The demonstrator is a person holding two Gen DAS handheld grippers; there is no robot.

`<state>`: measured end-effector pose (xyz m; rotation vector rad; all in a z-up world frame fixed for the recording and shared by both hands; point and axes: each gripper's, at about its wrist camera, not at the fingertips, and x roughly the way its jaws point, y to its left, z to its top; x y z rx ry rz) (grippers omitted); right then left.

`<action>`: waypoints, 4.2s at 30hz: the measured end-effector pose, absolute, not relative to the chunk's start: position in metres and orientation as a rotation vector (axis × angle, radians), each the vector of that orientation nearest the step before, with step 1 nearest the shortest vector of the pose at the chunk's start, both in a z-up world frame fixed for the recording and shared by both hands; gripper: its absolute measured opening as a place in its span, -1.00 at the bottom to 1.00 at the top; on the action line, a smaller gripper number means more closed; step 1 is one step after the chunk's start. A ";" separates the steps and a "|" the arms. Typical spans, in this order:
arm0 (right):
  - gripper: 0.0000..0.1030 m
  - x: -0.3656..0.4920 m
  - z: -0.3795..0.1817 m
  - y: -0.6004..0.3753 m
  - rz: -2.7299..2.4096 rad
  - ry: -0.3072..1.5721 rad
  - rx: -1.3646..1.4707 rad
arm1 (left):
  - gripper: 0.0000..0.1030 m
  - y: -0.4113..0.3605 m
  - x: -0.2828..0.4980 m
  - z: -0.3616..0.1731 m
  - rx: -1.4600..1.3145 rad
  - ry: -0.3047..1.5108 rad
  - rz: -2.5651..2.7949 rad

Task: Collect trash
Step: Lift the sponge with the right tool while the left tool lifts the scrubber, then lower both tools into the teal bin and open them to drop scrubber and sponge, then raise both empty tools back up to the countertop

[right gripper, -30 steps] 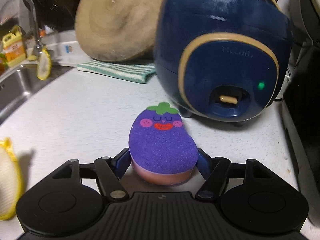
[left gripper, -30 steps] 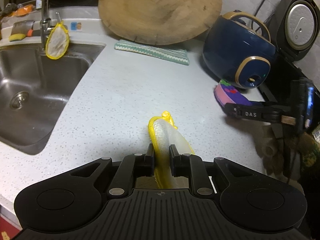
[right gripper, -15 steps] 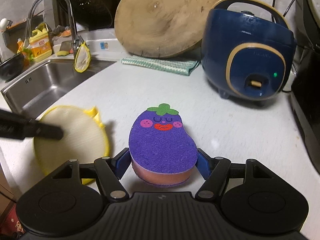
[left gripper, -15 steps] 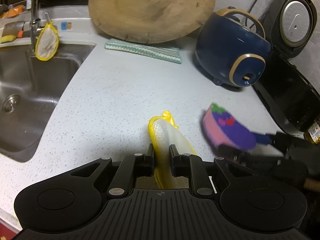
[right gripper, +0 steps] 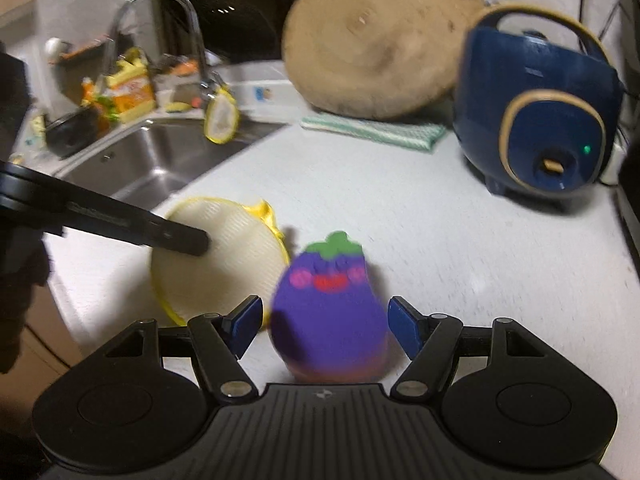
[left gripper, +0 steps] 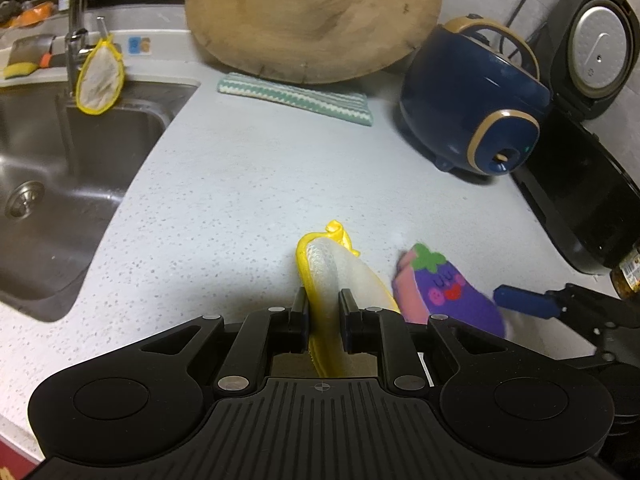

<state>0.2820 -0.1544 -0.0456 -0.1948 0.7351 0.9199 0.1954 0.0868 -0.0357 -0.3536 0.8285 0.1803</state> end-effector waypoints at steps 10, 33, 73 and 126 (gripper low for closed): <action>0.39 0.293 -0.055 -0.144 0.854 0.735 -0.226 | -0.64 0.094 0.191 -0.036 -0.372 0.829 0.218; 0.32 0.284 -0.065 -0.109 0.905 0.774 -0.291 | -0.64 0.097 0.176 -0.039 -0.417 0.809 0.245; 0.31 0.002 -0.146 -0.068 0.665 1.049 -0.344 | -0.65 0.170 -0.036 -0.306 -0.635 1.412 -0.098; 0.31 0.015 -0.425 -0.023 0.563 1.664 -0.011 | -0.59 0.243 -0.113 -0.224 -0.579 1.099 0.238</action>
